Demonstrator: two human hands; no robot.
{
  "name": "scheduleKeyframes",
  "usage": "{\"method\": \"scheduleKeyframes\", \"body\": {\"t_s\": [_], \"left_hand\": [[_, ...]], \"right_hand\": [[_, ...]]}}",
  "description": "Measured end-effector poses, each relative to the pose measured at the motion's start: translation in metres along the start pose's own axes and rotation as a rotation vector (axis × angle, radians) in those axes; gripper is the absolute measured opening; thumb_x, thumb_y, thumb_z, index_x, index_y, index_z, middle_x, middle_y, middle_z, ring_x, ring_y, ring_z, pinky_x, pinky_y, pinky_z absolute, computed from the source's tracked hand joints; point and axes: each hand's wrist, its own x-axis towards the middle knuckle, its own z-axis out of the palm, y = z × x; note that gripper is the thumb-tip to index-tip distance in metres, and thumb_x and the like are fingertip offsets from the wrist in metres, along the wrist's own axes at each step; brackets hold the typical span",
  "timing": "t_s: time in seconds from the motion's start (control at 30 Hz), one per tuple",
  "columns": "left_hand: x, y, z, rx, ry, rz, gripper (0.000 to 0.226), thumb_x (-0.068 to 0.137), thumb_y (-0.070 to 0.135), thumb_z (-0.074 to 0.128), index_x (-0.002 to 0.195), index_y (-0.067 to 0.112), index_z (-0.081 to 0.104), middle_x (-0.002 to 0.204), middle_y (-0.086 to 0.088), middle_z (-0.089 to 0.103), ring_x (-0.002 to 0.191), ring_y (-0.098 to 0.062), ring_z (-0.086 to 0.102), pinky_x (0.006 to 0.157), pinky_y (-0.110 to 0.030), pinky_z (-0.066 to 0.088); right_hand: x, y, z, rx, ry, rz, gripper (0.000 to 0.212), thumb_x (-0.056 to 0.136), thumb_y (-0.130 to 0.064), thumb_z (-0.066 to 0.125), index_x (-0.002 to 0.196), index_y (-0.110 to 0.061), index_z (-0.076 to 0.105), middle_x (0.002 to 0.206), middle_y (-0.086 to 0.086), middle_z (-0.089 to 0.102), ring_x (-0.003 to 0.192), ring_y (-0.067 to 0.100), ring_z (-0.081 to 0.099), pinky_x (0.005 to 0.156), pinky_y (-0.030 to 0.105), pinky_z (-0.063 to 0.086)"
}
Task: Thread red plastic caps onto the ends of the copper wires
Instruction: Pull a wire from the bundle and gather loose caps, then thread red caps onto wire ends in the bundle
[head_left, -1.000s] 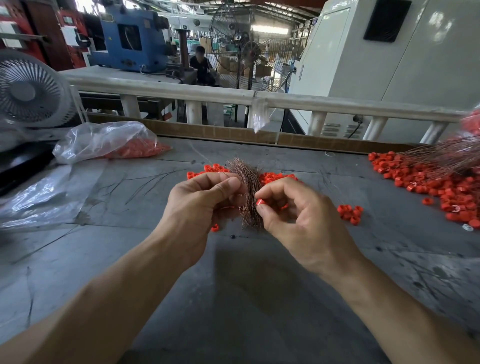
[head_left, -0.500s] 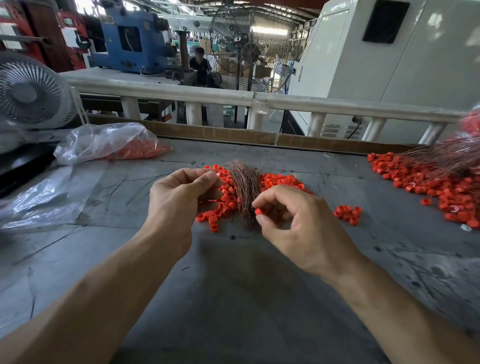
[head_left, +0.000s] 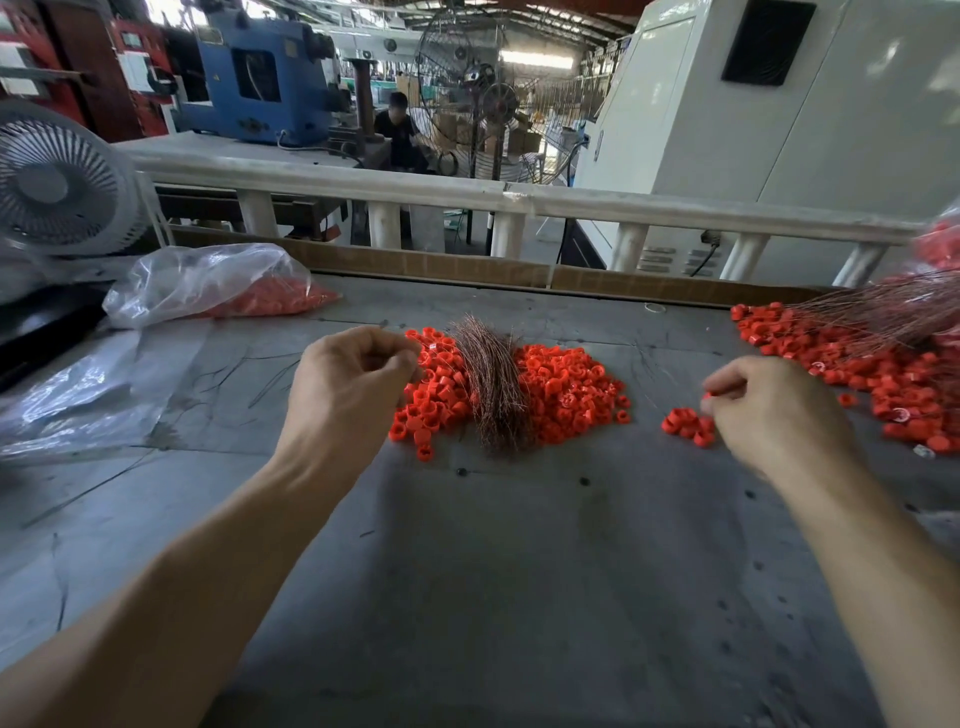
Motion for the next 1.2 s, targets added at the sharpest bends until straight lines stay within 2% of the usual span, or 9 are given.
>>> {"method": "scheduleKeyframes", "body": {"t_s": [0.1, 0.2, 0.3, 0.37, 0.43, 0.53, 0.7, 0.9, 1.2], "left_hand": [[0.001, -0.003, -0.003, 0.142, -0.043, -0.002, 0.016, 0.093, 0.02, 0.068, 0.081, 0.028, 0.074, 0.069, 0.019, 0.069, 0.05, 0.004, 0.056, 0.033, -0.014, 0.037], [0.001, -0.004, -0.003, 0.239, -0.053, 0.026, 0.019, 0.09, 0.021, 0.069, 0.074, 0.032, 0.072, 0.072, 0.022, 0.069, 0.059, 0.004, 0.06, 0.047, -0.022, 0.048], [0.002, -0.004, -0.003, 0.296, -0.047, 0.05, 0.021, 0.088, 0.021, 0.072, 0.073, 0.036, 0.071, 0.071, 0.02, 0.069, 0.069, 0.002, 0.064, 0.067, -0.025, 0.053], [0.002, -0.005, -0.003, 0.341, -0.053, 0.076, 0.021, 0.088, 0.021, 0.073, 0.074, 0.037, 0.071, 0.076, 0.019, 0.07, 0.074, 0.0, 0.065, 0.07, -0.025, 0.053], [0.001, -0.006, -0.003, 0.388, -0.075, 0.104, 0.019, 0.088, 0.021, 0.074, 0.076, 0.035, 0.071, 0.079, 0.018, 0.07, 0.076, -0.001, 0.064, 0.072, -0.027, 0.055], [-0.001, -0.006, -0.001, 0.432, -0.122, 0.147, 0.011, 0.087, 0.021, 0.076, 0.081, 0.03, 0.074, 0.079, 0.016, 0.07, 0.078, -0.004, 0.064, 0.077, -0.032, 0.056], [-0.012, -0.004, 0.011, 0.417, -0.199, 0.28, 0.009, 0.083, 0.026, 0.08, 0.078, 0.031, 0.075, 0.073, 0.025, 0.067, 0.07, 0.001, 0.061, 0.06, -0.012, 0.042], [-0.022, -0.003, 0.023, 0.377, -0.248, 0.41, 0.011, 0.083, 0.022, 0.08, 0.079, 0.031, 0.074, 0.083, 0.031, 0.065, 0.074, 0.008, 0.058, 0.063, -0.004, 0.038], [-0.026, 0.0, 0.023, 0.259, -0.232, 0.502, 0.014, 0.086, 0.028, 0.078, 0.088, 0.039, 0.07, 0.084, 0.027, 0.066, 0.075, 0.005, 0.061, 0.062, -0.003, 0.039]], "right_hand": [[0.006, 0.007, 0.003, -0.015, -0.081, 0.058, 0.022, 0.083, -0.019, 0.079, 0.073, -0.032, 0.064, 0.095, -0.001, 0.076, 0.091, 0.025, 0.069, 0.082, 0.036, 0.055], [0.006, 0.006, 0.006, 0.036, -0.093, 0.07, 0.017, 0.083, -0.018, 0.08, 0.079, -0.029, 0.069, 0.067, -0.016, 0.067, 0.068, 0.005, 0.061, 0.065, 0.027, 0.046], [0.003, 0.003, 0.005, 0.045, -0.041, 0.022, 0.015, 0.087, -0.022, 0.076, 0.101, -0.025, 0.074, 0.079, -0.007, 0.073, 0.085, 0.021, 0.068, 0.081, 0.035, 0.054], [-0.003, -0.004, 0.003, 0.088, 0.032, -0.041, 0.013, 0.089, -0.022, 0.073, 0.101, -0.024, 0.074, 0.094, -0.001, 0.076, 0.093, 0.027, 0.069, 0.086, 0.04, 0.056], [-0.012, -0.016, 0.003, 0.226, 0.036, -0.128, 0.009, 0.09, -0.02, 0.072, 0.098, -0.023, 0.075, 0.09, -0.003, 0.076, 0.084, 0.024, 0.071, 0.082, 0.042, 0.058], [-0.032, -0.038, 0.008, 0.32, -0.059, -0.331, 0.009, 0.088, -0.02, 0.075, 0.094, -0.027, 0.078, 0.085, -0.012, 0.074, 0.075, 0.004, 0.067, 0.078, 0.027, 0.056], [-0.058, -0.065, 0.023, 0.354, -0.142, -0.575, 0.012, 0.086, -0.03, 0.079, 0.097, -0.027, 0.076, 0.095, -0.014, 0.072, 0.085, 0.006, 0.064, 0.084, 0.029, 0.051], [-0.066, -0.079, 0.034, 0.392, -0.105, -0.682, 0.008, 0.088, -0.027, 0.077, 0.095, -0.023, 0.076, 0.092, -0.009, 0.07, 0.091, 0.014, 0.063, 0.085, 0.04, 0.051], [-0.074, -0.084, 0.017, 0.42, 0.063, -0.866, 0.005, 0.091, -0.021, 0.075, 0.091, -0.017, 0.075, 0.088, -0.006, 0.067, 0.087, 0.017, 0.061, 0.079, 0.039, 0.051]]}}
